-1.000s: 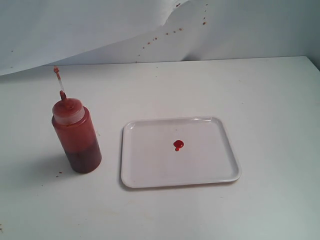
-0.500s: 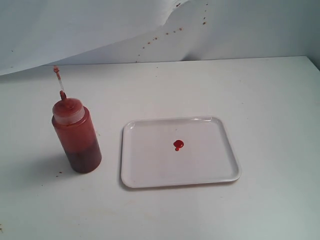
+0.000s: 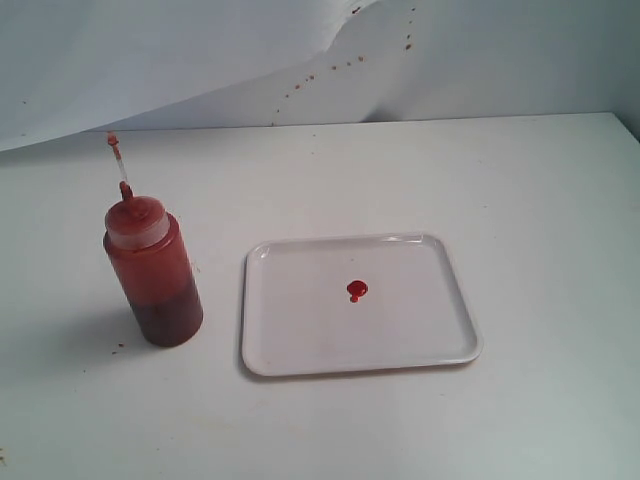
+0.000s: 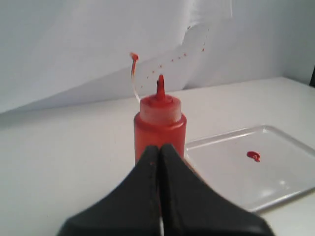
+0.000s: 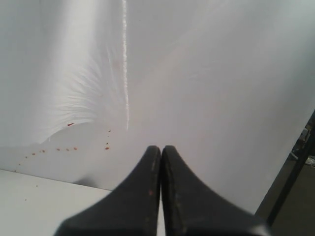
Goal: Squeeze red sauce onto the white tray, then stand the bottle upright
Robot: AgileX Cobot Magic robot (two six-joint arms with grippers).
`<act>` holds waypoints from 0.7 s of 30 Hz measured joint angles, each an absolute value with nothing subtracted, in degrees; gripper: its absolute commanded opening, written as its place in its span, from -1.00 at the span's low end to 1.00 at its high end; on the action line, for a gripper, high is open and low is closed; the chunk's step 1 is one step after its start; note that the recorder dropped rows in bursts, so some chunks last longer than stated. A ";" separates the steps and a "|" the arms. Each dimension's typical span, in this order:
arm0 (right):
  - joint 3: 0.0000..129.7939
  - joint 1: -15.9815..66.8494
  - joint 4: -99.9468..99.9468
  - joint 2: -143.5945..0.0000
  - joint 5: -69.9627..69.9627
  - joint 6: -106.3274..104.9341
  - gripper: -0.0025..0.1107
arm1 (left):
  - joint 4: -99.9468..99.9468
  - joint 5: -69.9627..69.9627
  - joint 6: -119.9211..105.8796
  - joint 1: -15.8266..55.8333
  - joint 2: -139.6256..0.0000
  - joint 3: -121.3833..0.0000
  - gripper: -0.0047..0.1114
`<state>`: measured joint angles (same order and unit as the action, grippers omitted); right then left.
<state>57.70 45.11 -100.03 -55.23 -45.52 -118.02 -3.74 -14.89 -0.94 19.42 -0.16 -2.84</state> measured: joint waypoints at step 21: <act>57.70 45.11 -100.03 -55.23 -45.52 -118.02 -0.96 | -0.89 -16.22 0.65 19.42 -0.16 -0.28 -0.92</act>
<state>57.70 45.11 -100.03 -55.23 -45.52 -118.02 -0.89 -16.22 0.65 19.42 -0.16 -0.28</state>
